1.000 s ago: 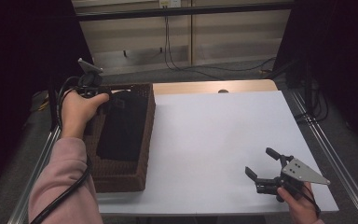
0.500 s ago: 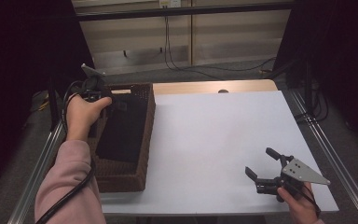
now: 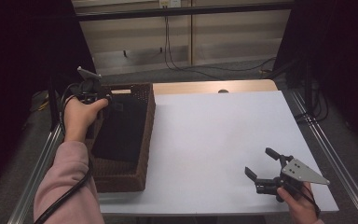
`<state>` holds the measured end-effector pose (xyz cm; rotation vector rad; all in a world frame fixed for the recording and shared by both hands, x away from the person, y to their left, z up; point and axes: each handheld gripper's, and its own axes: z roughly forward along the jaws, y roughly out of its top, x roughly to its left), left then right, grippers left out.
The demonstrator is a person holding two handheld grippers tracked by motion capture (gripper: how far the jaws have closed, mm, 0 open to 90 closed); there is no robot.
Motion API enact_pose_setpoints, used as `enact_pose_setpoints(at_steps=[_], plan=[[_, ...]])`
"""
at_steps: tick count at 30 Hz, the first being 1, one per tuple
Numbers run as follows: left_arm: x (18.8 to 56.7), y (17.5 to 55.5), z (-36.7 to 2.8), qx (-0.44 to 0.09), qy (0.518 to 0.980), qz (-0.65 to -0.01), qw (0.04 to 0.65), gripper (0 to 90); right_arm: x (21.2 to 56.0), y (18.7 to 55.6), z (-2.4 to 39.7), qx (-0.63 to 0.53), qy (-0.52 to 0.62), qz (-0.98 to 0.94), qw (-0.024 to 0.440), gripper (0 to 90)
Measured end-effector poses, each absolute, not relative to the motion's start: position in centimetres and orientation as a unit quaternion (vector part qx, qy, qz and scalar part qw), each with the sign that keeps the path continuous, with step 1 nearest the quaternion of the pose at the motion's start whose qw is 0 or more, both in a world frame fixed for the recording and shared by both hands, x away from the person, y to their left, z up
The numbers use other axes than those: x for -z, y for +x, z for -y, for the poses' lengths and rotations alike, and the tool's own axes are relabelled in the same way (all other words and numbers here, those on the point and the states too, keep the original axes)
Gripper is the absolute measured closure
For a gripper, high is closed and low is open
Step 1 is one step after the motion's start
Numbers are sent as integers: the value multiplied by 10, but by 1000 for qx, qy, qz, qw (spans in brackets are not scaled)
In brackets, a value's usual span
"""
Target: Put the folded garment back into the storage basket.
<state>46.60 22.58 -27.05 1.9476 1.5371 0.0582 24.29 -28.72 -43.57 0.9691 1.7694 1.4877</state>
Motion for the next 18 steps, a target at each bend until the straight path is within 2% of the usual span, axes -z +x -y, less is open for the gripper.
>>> enact_pose_setpoints(at_steps=[18], plan=[[287,478,-235,-32,731,-601,321,756,436,243,287,-563,369,-672,310,21]])
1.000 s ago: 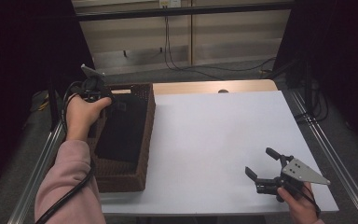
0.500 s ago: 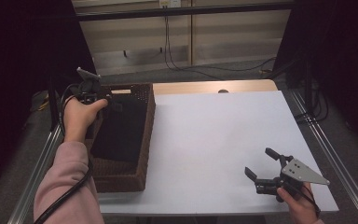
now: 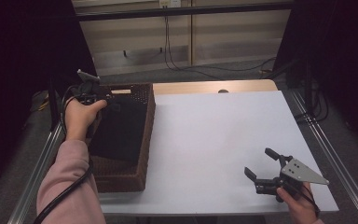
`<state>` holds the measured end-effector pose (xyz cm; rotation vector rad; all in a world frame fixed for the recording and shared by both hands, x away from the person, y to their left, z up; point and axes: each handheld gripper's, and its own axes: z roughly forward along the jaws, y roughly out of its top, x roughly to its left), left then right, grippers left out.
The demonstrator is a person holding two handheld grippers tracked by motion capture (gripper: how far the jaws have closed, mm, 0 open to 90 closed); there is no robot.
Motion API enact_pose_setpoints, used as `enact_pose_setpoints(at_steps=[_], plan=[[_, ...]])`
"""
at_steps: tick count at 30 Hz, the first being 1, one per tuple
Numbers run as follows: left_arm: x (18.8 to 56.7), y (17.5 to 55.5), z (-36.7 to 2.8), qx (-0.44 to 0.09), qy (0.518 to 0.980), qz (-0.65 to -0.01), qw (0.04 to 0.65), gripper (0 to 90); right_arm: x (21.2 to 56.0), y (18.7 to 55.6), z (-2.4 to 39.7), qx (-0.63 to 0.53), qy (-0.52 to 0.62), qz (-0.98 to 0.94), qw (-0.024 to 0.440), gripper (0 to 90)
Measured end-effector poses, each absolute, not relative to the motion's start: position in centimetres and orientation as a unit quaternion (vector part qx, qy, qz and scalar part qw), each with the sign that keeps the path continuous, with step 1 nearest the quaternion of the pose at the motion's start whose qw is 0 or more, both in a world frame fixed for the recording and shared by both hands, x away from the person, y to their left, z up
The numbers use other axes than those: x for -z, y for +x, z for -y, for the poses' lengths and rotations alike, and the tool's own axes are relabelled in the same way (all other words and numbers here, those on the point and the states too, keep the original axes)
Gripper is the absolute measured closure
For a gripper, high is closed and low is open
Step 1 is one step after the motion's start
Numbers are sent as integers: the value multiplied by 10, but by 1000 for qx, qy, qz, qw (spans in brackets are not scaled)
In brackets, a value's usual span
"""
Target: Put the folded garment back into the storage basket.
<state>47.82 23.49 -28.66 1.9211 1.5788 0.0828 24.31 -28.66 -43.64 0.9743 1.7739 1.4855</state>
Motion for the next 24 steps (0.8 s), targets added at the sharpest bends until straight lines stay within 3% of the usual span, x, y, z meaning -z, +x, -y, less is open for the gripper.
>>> enact_pose_setpoints(at_steps=[18,20,21,24], plan=[[297,480,-245,-48,724,-610,320,749,437,243,286,-563,366,-673,310,21],[298,482,-251,-42,748,-587,308,748,436,243,286,-562,368,-673,311,21],[299,480,-247,-47,724,-610,320,748,436,243,286,-563,366,-673,310,21],[302,482,-251,-47,730,-602,321,746,436,243,286,-562,367,-673,311,21]])
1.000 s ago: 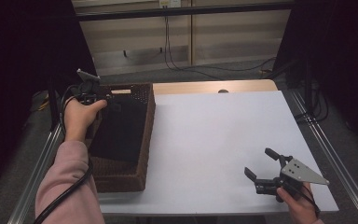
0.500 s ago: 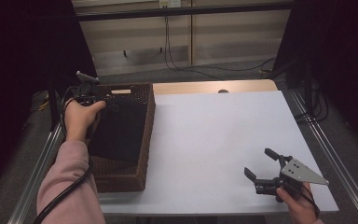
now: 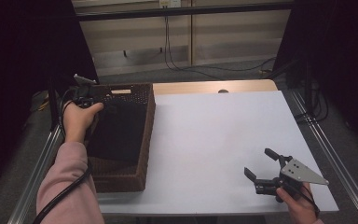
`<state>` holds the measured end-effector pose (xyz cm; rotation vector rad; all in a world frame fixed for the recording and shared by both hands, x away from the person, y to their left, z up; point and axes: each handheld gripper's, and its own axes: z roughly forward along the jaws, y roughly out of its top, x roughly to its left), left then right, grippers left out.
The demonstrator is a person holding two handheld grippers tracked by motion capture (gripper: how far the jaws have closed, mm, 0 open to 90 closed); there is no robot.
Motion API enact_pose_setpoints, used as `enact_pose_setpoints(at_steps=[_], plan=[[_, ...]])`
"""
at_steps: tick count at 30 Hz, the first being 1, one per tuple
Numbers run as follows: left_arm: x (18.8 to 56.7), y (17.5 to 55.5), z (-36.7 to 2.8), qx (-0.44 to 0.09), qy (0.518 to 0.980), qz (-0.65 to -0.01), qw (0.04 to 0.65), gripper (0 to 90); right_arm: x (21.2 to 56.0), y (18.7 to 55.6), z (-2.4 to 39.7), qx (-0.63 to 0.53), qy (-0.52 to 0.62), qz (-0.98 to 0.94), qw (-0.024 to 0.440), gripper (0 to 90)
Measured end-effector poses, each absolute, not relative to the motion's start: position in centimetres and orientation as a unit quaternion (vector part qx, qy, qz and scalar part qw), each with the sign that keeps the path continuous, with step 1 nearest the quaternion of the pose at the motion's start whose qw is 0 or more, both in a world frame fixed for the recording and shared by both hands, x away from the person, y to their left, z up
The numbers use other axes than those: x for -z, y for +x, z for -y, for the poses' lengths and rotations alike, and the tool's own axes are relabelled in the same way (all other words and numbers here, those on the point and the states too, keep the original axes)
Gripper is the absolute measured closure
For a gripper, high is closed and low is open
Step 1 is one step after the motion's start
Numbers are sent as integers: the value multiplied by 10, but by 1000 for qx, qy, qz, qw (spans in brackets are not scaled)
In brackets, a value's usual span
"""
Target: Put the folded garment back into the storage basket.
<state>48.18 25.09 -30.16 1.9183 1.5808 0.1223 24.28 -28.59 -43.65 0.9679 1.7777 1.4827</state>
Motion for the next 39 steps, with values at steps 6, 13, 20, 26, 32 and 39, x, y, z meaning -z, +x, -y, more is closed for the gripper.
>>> enact_pose_setpoints(at_steps=[6,13,20,26,32,39], plan=[[305,482,-253,-54,719,-614,320,741,437,243,286,-561,369,-673,310,21],[310,483,-258,-62,718,-615,320,734,437,243,286,-561,368,-674,310,21],[313,483,-262,-65,717,-614,322,728,437,243,286,-562,366,-674,310,21],[314,482,-268,-76,716,-614,324,705,437,243,286,-563,366,-674,310,21],[307,480,-272,-92,703,-618,341,697,437,243,285,-562,365,-674,310,21],[304,476,-272,-87,708,-604,357,629,437,242,285,-561,367,-674,310,21]])
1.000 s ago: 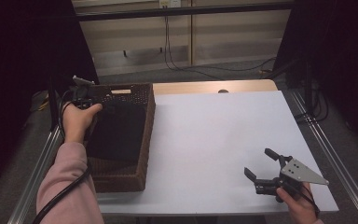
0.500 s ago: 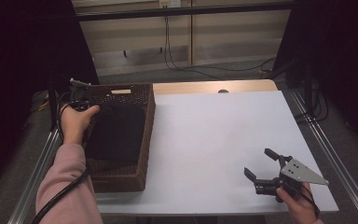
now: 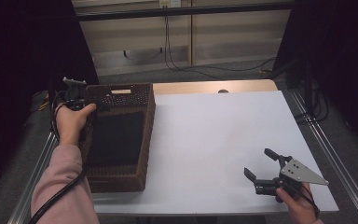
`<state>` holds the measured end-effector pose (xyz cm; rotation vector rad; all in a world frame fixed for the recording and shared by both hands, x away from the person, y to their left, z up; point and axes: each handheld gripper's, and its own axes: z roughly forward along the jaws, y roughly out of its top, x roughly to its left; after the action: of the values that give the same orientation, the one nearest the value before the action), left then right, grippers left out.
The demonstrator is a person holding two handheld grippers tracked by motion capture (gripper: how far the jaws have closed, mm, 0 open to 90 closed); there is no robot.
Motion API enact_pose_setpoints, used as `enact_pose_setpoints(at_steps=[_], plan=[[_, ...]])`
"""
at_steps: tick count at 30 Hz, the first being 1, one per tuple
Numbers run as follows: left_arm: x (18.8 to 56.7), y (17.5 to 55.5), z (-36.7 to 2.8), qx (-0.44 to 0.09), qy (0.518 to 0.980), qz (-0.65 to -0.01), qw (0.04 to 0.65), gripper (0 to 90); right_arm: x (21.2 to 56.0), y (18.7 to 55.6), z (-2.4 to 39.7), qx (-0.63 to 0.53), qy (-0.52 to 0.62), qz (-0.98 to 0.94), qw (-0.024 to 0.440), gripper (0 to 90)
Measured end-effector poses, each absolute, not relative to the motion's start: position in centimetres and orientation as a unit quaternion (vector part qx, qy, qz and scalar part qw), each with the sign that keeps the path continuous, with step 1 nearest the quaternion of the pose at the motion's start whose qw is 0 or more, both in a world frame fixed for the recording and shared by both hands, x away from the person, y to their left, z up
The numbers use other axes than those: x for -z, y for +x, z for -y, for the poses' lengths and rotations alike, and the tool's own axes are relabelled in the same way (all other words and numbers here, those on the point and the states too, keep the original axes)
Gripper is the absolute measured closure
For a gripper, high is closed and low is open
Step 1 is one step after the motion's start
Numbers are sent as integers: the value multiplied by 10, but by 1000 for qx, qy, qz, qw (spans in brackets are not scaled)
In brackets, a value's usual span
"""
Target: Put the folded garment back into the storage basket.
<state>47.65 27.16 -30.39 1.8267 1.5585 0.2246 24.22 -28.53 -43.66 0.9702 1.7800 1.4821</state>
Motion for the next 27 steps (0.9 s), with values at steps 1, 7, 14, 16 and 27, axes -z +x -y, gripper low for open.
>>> enact_pose_setpoints(at_steps=[1,7,14,16,27], plan=[[304,476,-270,-94,703,-606,361,619,436,242,286,-561,366,-674,313,21],[304,470,-266,-85,705,-591,383,534,436,242,286,-561,366,-673,312,21],[306,462,-263,-80,704,-578,405,436,436,242,286,-561,367,-673,312,21],[307,461,-263,-82,707,-573,407,405,436,241,287,-561,370,-671,313,21],[310,451,-258,-74,704,-556,436,322,436,242,285,-561,366,-672,314,21]])
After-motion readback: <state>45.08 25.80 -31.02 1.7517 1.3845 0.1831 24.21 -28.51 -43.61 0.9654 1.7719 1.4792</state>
